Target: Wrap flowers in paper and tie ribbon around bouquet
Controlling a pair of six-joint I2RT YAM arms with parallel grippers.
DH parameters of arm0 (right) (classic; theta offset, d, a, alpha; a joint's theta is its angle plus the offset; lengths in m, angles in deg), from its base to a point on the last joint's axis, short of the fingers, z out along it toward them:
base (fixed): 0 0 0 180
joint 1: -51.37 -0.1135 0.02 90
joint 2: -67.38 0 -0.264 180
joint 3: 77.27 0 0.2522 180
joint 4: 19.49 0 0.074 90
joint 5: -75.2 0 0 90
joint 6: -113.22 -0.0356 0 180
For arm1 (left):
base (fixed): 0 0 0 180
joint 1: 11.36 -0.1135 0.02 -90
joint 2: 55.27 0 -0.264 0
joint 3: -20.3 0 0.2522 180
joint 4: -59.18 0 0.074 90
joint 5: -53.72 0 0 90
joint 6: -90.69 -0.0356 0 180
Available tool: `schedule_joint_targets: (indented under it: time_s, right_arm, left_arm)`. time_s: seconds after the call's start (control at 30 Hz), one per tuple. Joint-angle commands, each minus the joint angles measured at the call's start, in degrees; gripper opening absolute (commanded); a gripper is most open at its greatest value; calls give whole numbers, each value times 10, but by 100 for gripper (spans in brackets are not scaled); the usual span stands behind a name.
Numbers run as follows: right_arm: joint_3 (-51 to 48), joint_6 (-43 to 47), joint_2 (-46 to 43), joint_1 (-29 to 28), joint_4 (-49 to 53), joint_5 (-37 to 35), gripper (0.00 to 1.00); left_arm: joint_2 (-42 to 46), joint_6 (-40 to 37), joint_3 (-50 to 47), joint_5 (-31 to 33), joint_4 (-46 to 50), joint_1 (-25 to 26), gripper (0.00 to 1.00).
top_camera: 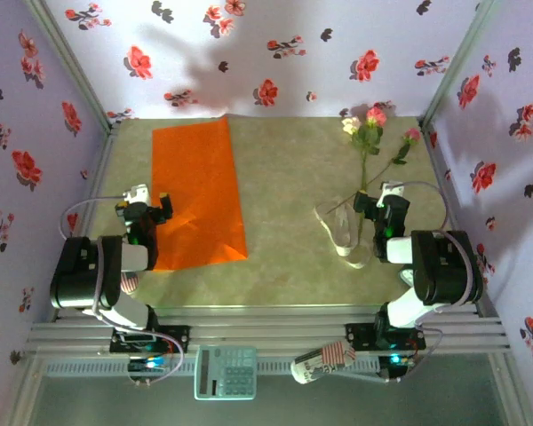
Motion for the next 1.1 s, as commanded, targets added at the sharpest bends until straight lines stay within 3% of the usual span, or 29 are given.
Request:
schedule_joint_targets:
  time_s: [0.0, 0.97, 1.07]
  right_arm:
    - [3, 7, 0, 0, -6, -10, 99]
    - [2, 6, 1, 0, -9, -11, 99]
    - [-3, 4, -1, 0, -15, -9, 99]
  left_arm:
    - [-3, -10, 7, 7, -3, 3, 100]
    - [-3, -7, 17, 13, 16, 3, 100]
    - [-1, -9, 0, 12, -15, 4, 100]
